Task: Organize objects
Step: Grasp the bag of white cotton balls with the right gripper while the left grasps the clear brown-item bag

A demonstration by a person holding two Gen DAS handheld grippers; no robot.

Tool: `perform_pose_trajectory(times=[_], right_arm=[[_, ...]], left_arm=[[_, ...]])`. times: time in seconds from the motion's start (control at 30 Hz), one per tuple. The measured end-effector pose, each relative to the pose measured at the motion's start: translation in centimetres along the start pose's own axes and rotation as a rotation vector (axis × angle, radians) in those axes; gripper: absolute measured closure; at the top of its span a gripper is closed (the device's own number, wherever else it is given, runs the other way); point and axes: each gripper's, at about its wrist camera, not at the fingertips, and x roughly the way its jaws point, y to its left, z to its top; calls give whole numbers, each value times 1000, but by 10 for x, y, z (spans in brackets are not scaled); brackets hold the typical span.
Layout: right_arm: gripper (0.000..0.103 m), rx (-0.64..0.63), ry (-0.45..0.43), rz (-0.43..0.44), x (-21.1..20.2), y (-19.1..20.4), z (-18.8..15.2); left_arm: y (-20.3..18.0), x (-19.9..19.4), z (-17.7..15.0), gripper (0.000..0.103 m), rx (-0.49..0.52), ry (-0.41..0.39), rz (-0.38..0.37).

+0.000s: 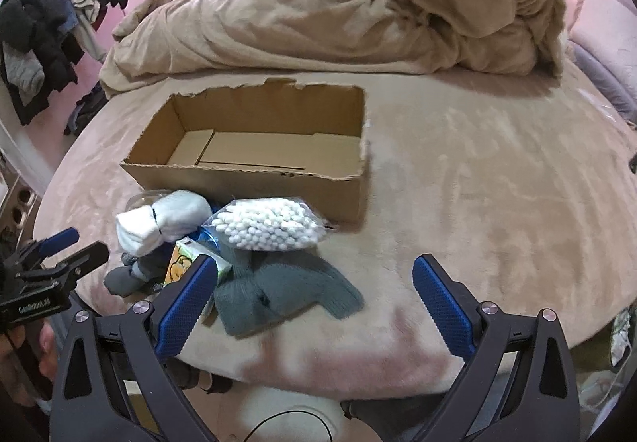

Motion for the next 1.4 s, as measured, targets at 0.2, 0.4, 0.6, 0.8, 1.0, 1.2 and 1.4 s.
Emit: perform_pose_trajectory(times=[0.2, 0.4, 0.6, 0.8, 1.0, 1.2, 1.4], right_arm=[[3, -25, 26, 39, 34, 16, 10], [3, -30, 43, 40, 56, 21, 15], [29, -10, 60, 61, 62, 12, 13], [49, 5, 53, 100, 60, 10, 8], [59, 3, 24, 104, 52, 11, 8], [60, 17, -18, 119, 34, 7, 11], [60, 20, -75, 117, -2, 7, 16]], left_arm=[[3, 28, 8, 6, 26, 49, -20], [-12, 40, 9, 12, 79, 80, -101], [-2, 5, 15, 14, 13, 32, -164], [16, 25, 32, 18, -57, 48, -96], [14, 58, 24, 44, -67, 105, -86], [7, 44, 21, 61, -58, 68, -105], [7, 3, 22, 63, -63, -11, -114]])
